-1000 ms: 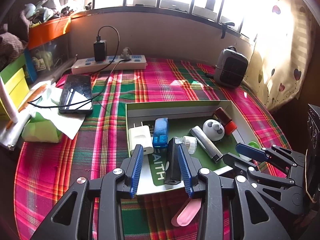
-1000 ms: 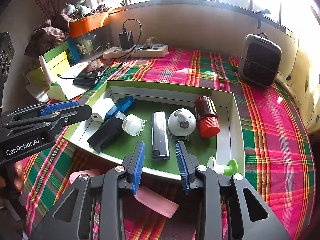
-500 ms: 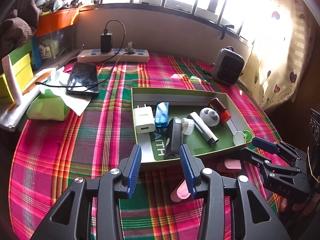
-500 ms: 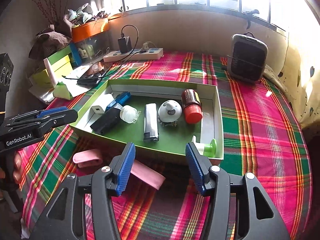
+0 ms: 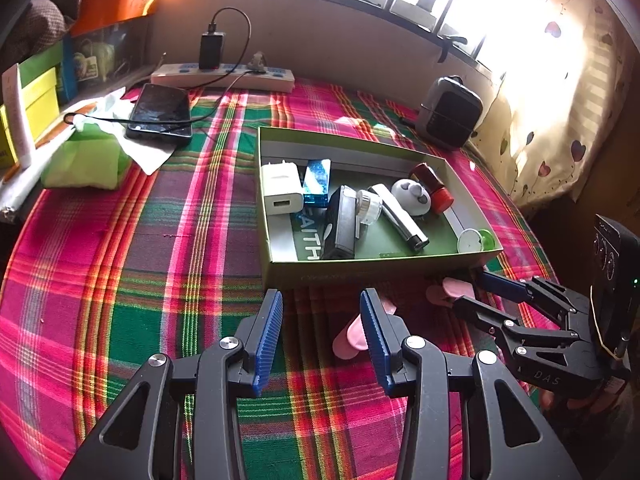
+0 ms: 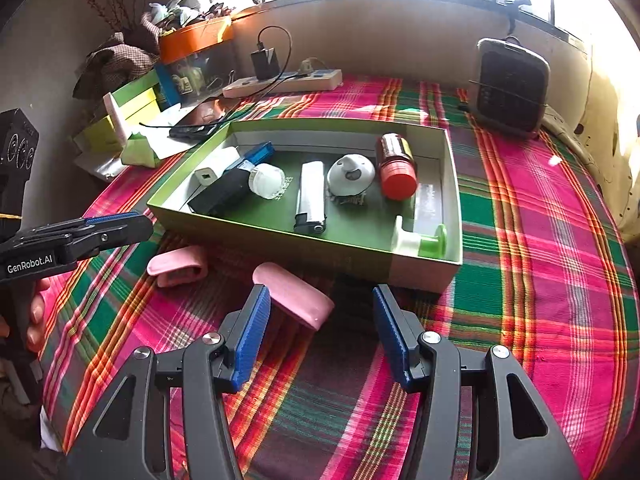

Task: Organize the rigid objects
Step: 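Lift both open tools out of the box toward the pink clips, then grasp a pink clip with the right tool while the left tool grasps the other pink clip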

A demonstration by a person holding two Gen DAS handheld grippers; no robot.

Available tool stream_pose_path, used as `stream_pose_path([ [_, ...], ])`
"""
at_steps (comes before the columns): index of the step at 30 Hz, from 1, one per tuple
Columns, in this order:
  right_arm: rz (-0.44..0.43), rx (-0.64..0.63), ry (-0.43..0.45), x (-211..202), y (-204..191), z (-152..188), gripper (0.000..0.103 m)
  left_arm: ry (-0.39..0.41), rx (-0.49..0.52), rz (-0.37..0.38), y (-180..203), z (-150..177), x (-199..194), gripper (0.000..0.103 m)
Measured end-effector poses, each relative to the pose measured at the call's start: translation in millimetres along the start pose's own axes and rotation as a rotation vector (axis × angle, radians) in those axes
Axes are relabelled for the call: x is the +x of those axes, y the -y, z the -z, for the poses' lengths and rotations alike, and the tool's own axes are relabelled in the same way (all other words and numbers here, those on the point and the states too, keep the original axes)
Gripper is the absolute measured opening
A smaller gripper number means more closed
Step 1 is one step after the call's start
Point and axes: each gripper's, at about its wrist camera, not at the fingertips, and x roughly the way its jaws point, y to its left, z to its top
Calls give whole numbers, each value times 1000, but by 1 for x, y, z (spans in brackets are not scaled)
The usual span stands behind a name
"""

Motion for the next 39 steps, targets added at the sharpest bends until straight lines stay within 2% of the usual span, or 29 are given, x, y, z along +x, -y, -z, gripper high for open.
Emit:
stream_pose_path([
  [12, -49, -114, -56, 11, -25, 6, 54, -16, 3, 22, -1, 4, 3, 40],
  [17, -1, -121, -59, 17, -27, 5, 54, -23, 12, 32, 2, 5, 4, 40],
  [23, 18, -80, -56, 21, -23, 0, 54, -34, 38, 42, 9, 6, 9, 40],
  [26, 41, -72, -52, 21, -23, 0, 53, -37, 60, 54, 14, 6, 10, 43],
  [28, 67, -72, -48, 20, -23, 1, 43, -42, 73, 56, 17, 6, 12, 44],
  [30, 81, -58, -43, 19, -19, 1, 28, -48, 83, 55, 20, 6, 15, 44],
  [32, 87, -44, -41, 18, -16, 1, 21, -56, 91, 51, 22, 6, 18, 44],
  [39, 90, -27, -37, 12, -11, 7, 19, -79, 116, 32, 29, 8, 27, 44],
])
